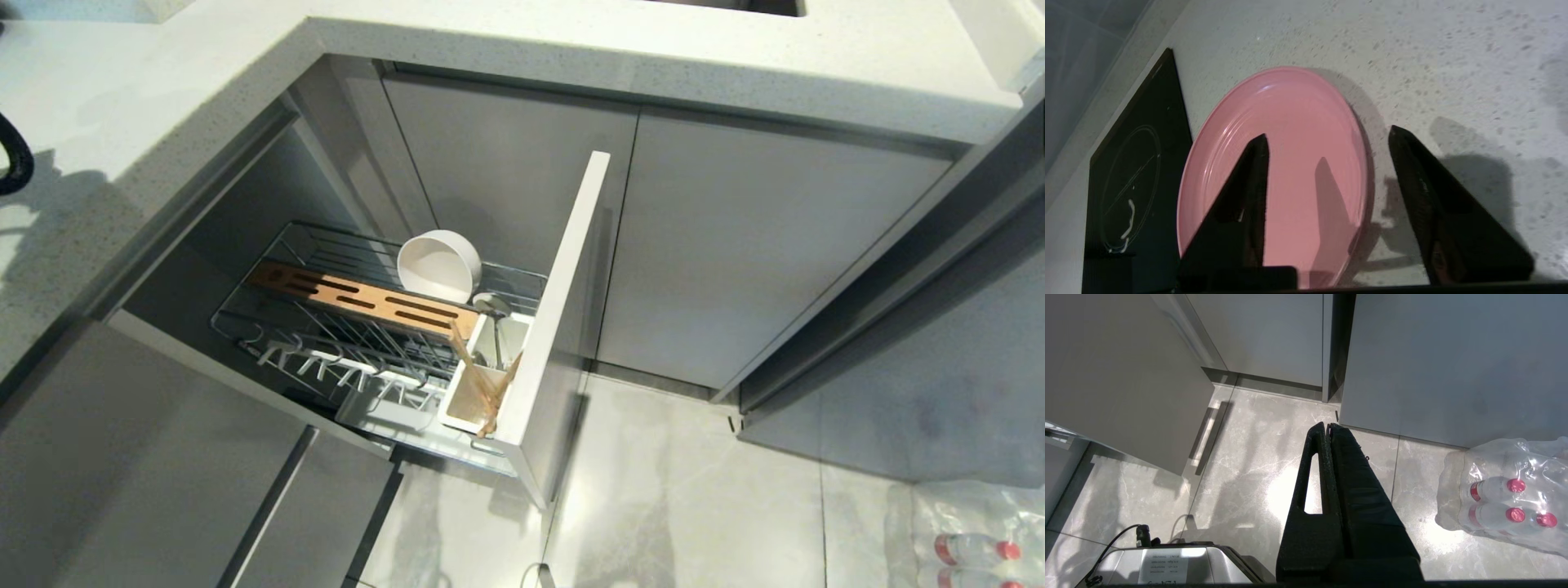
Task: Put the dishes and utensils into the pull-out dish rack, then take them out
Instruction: Pick up the plate and place it in the cupboard
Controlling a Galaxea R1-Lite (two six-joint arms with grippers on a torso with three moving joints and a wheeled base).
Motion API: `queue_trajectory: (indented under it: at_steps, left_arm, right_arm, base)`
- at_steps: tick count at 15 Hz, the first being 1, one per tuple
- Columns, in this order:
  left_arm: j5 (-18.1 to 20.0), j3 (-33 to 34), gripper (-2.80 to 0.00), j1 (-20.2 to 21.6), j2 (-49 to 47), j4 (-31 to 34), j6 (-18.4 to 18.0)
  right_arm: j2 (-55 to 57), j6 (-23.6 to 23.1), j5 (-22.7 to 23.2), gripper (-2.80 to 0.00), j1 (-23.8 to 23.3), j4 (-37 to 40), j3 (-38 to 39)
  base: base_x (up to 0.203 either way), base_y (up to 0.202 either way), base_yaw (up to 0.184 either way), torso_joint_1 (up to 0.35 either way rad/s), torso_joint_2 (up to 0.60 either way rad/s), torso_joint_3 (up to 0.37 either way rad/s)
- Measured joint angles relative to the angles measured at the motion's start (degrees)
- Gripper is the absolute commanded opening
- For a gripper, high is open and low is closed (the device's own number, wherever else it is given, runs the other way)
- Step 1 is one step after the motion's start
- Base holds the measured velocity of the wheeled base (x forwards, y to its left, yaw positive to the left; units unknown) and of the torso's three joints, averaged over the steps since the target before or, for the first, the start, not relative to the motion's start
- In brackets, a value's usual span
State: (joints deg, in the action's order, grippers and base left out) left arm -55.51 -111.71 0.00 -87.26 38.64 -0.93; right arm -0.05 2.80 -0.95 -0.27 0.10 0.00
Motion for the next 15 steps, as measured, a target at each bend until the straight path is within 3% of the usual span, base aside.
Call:
queue_trajectory:
  at_steps: [5, 7, 15]
  left_arm:
    - [-0.36, 0.57, 0.0, 2.07, 0.07, 7.17, 8.33]
    - [0.36, 1.06, 0.0, 4.07, 0.12, 8.16, 9.8]
    - [11.59, 5.02, 0.0, 9.3, 0.98, 8.46, 17.75]
  right_arm:
    - [0.0, 0.01, -0.01, -2.8, 0.0, -0.02, 0.0]
    - [0.0, -0.01, -0.01, -2.8, 0.0, 0.0, 0.0]
    - [0.0, 0.01, -0.01, -2.8, 0.02, 0.0, 0.0]
  base:
    - [0.0, 0.0, 0.0, 0.0, 0.0, 0.0]
    - [0.0, 0.0, 0.0, 0.0, 0.0, 0.0]
    - [0.0, 0.0, 0.0, 0.0, 0.0, 0.0]
